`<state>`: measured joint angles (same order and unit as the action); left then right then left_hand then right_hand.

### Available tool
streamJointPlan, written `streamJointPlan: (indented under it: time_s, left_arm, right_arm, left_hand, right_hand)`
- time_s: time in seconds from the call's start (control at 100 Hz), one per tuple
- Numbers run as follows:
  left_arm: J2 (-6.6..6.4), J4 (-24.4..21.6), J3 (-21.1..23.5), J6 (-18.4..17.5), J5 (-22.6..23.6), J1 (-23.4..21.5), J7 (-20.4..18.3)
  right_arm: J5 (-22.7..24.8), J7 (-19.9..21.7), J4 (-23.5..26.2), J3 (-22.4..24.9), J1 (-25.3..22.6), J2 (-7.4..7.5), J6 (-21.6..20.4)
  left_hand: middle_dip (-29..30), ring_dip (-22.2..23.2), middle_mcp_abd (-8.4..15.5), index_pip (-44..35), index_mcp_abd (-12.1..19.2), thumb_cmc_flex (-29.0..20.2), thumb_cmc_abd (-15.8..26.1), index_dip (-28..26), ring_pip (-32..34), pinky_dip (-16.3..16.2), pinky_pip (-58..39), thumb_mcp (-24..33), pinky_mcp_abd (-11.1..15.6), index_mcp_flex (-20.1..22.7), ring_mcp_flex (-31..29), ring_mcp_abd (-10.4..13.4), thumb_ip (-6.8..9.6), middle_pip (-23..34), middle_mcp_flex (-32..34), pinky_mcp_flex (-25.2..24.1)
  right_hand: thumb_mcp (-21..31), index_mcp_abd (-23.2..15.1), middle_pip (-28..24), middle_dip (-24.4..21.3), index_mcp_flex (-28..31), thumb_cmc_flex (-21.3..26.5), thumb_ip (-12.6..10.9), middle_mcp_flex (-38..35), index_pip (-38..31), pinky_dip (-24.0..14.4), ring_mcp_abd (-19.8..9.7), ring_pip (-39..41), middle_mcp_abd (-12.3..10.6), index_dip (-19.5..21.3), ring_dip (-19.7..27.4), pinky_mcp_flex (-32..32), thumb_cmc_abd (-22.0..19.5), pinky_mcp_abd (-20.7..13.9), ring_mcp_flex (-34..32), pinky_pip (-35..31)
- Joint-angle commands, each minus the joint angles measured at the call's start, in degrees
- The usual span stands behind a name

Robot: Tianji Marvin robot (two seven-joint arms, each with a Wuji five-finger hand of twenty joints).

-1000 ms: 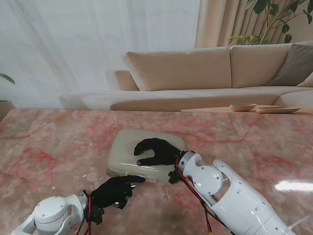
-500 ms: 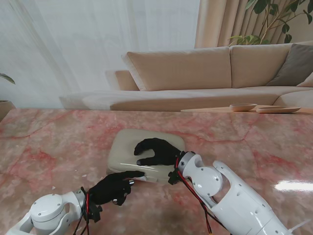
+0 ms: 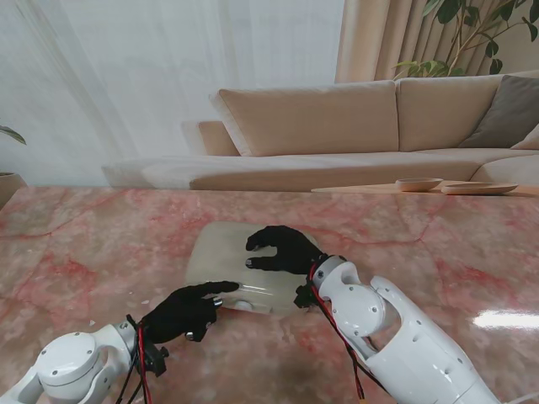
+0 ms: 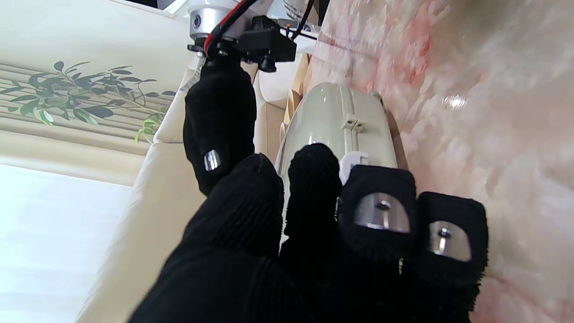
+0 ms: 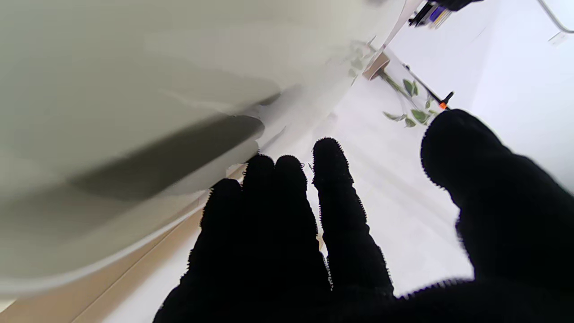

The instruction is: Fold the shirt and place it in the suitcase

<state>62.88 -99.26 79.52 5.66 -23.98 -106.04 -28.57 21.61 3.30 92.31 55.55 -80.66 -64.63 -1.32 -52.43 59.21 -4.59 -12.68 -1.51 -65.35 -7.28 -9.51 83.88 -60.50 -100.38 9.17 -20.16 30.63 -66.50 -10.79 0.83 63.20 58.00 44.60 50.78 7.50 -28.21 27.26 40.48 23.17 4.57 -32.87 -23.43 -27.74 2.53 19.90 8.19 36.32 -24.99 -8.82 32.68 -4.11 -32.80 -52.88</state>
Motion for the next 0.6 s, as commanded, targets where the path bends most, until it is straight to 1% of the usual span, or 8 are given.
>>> streamJointPlan:
  time_s: [0.0,0.11,0.24,0.32,0.33,0.4,0.47,0.59]
  left_arm:
    - [0.07,-0.9,0.6,-0.5,0.5,-0.5,0.7]
    - [0.18,-2.2,1.9,-0.9,2.0,-0.8,2.4]
    - [0.49,-4.1,3.4,-1.3,4.1,-1.3,5.4]
    - [0.76,-5.4,4.3,-1.5,4.9,-1.6,7.3]
    - [0.78,-5.6,4.4,-1.5,5.1,-1.7,7.5]
    - [0.96,-6.6,5.0,-1.7,6.3,-2.0,9.2]
    - [1.03,-7.6,5.7,-1.9,7.8,-2.3,10.3]
    - [1.32,-8.9,6.4,-2.1,10.8,-2.6,13.2]
  right_arm:
    - [0.5,0.5,0.0,0.8,-1.6,0.16,1.4]
    - [1.8,-0.7,2.3,3.0,-2.9,0.06,2.9]
    - [2.9,-1.9,4.7,5.7,-4.6,-0.03,4.7]
    - [3.3,-2.5,5.7,7.3,-5.4,-0.11,5.7]
    - [3.3,-2.6,5.8,7.5,-5.5,-0.12,5.8]
    - [3.5,-2.9,6.6,8.9,-6.3,-0.15,6.5]
    - [3.7,-3.4,7.2,10.1,-7.0,-0.22,7.1]
    - [3.8,-4.0,8.0,12.2,-8.2,-0.3,7.7]
  left_hand:
    - [0.1,0.7,-0.4,-0.5,0.2,-2.8,0.4,-1.1,1.1,-1.7,-5.7,-2.4,-0.9,0.4,0.2,-1.6,-1.31,-1.0,0.0,-0.8]
    - [0.4,0.9,-1.0,-0.9,-0.2,-3.1,0.8,-1.3,0.3,-2.0,-4.9,-2.7,-1.2,0.8,1.0,-2.1,-1.38,-2.1,-0.5,-1.8]
    - [0.6,1.1,-1.5,-1.4,-1.1,-3.0,1.0,-1.5,-0.5,-2.3,-4.1,-3.2,-1.3,1.4,1.7,-2.4,-1.46,-3.0,-1.0,-2.6]
    - [0.8,1.6,-1.7,-2.0,-1.7,-3.1,1.2,-1.9,-2.0,-3.0,-2.6,-4.0,-1.8,1.9,2.8,-3.1,-1.54,-4.4,-1.6,-4.0]
    - [0.7,2.2,-1.7,-2.2,-1.8,-3.3,1.4,-2.0,-2.5,-3.8,-2.0,-4.6,-2.0,1.9,3.0,-3.3,-1.52,-4.8,-1.7,-4.2]
    - [1.2,2.6,-2.1,-3.0,-2.6,-3.2,1.7,-2.4,-5.1,-4.6,0.8,-6.1,-2.6,2.7,5.1,-4.5,-1.67,-6.9,-3.0,-7.0]
    - [1.6,2.9,-2.5,-4.7,-3.4,-4.1,0.4,-3.7,-7.1,-5.3,2.9,-6.7,-3.1,4.3,6.7,-5.2,-2.09,-8.7,-4.0,-9.1]
    - [2.6,3.4,-3.8,-7.0,-4.1,-5.4,-0.9,-5.6,-13.2,-6.4,8.8,-7.5,-4.5,6.2,11.2,-7.5,-2.75,-13.4,-6.7,-14.7]
  right_hand:
    - [0.3,-0.4,-0.8,0.3,-0.6,-0.3,-2.3,0.0,-0.3,-1.2,7.8,1.1,4.2,0.5,0.5,-4.0,-0.1,13.6,-1.8,-5.2]
    - [0.5,-0.4,-0.7,0.3,-0.3,-0.5,-2.2,-0.3,-0.3,-1.2,7.9,1.1,4.1,0.5,0.5,-4.2,0.1,13.8,-2.1,-5.3]
    - [0.6,-0.5,-0.6,0.2,0.0,-0.6,-2.1,-0.7,-0.4,-1.2,7.9,1.1,4.1,0.5,0.6,-4.4,0.3,13.9,-2.4,-5.4]
    - [0.7,-0.5,-0.5,0.2,0.2,-0.5,-2.1,-0.9,-0.4,-1.1,7.9,1.1,4.1,0.5,0.6,-4.5,0.4,14.0,-2.5,-5.4]
    - [0.7,-0.5,-0.5,0.2,0.2,-0.5,-2.1,-0.9,-0.4,-1.1,7.9,1.1,4.2,0.5,0.6,-4.5,0.4,14.0,-2.6,-5.4]
    - [0.7,-0.5,-0.4,0.1,0.3,-0.5,-2.1,-1.0,-0.4,-1.1,7.9,1.0,4.2,0.4,0.6,-4.5,0.4,14.0,-2.6,-5.4]
    - [0.6,-0.4,-0.4,0.1,0.5,-0.4,-2.0,-1.3,-0.4,-1.1,8.0,1.0,4.2,0.4,0.6,-4.6,0.3,14.0,-2.7,-5.4]
    - [0.3,-0.4,-0.1,0.0,0.7,-0.3,-2.0,-1.4,-0.4,-1.0,8.1,0.8,4.3,0.4,0.7,-4.6,0.2,14.1,-2.8,-5.4]
